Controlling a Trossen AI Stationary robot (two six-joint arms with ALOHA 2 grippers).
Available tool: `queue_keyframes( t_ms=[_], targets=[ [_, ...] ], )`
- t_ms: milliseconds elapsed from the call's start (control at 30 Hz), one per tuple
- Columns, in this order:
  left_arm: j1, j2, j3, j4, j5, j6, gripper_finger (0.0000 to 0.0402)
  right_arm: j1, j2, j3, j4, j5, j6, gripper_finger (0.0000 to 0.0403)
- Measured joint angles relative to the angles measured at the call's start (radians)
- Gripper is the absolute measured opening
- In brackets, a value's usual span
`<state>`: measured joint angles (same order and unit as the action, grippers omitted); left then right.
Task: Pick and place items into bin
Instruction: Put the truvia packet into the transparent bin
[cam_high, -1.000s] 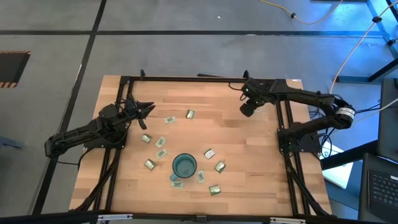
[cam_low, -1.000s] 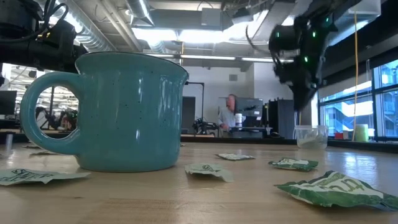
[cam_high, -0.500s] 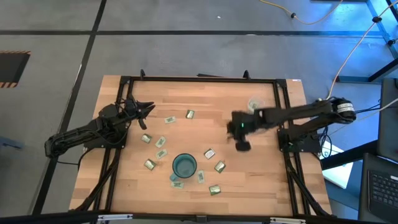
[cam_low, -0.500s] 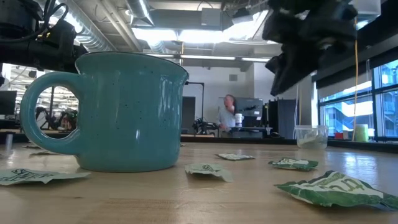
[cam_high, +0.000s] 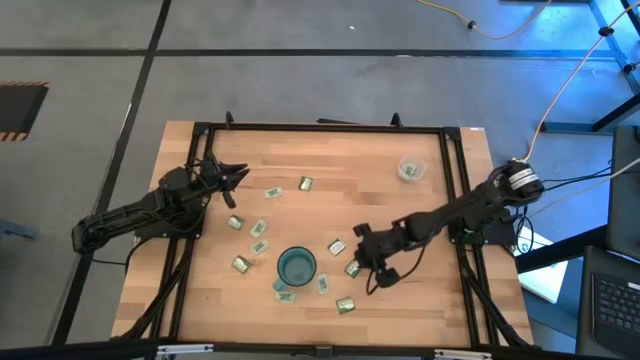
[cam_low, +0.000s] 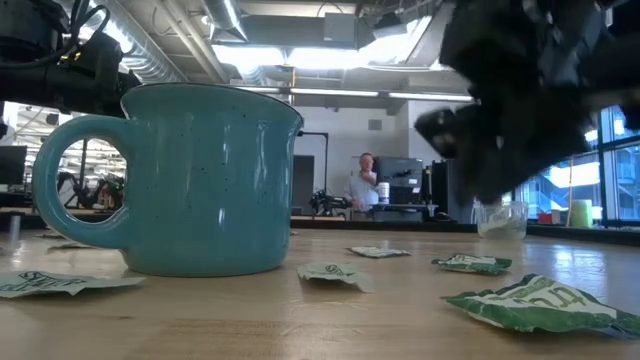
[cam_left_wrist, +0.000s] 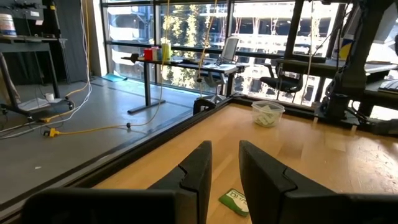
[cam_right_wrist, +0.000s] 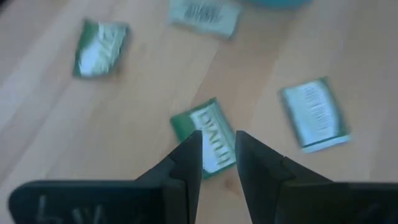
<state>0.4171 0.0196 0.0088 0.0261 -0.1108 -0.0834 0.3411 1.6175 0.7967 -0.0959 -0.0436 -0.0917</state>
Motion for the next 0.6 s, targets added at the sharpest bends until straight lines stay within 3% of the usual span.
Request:
queue_keyframes(
  t_ms=[333, 600],
  targets=[
    [0.0, 0.0, 0.0, 0.0, 0.0, 0.0, 0.0075, 0.023, 0.113, 0.0, 0.003, 0.076, 0.021, 0.0093],
    [0.0, 0.0, 0.0, 0.0, 0.0, 0.0, 0.0075, 0.023, 0.121, 0.002, 0.0, 0.076, 0.03, 0.0039]
  ],
)
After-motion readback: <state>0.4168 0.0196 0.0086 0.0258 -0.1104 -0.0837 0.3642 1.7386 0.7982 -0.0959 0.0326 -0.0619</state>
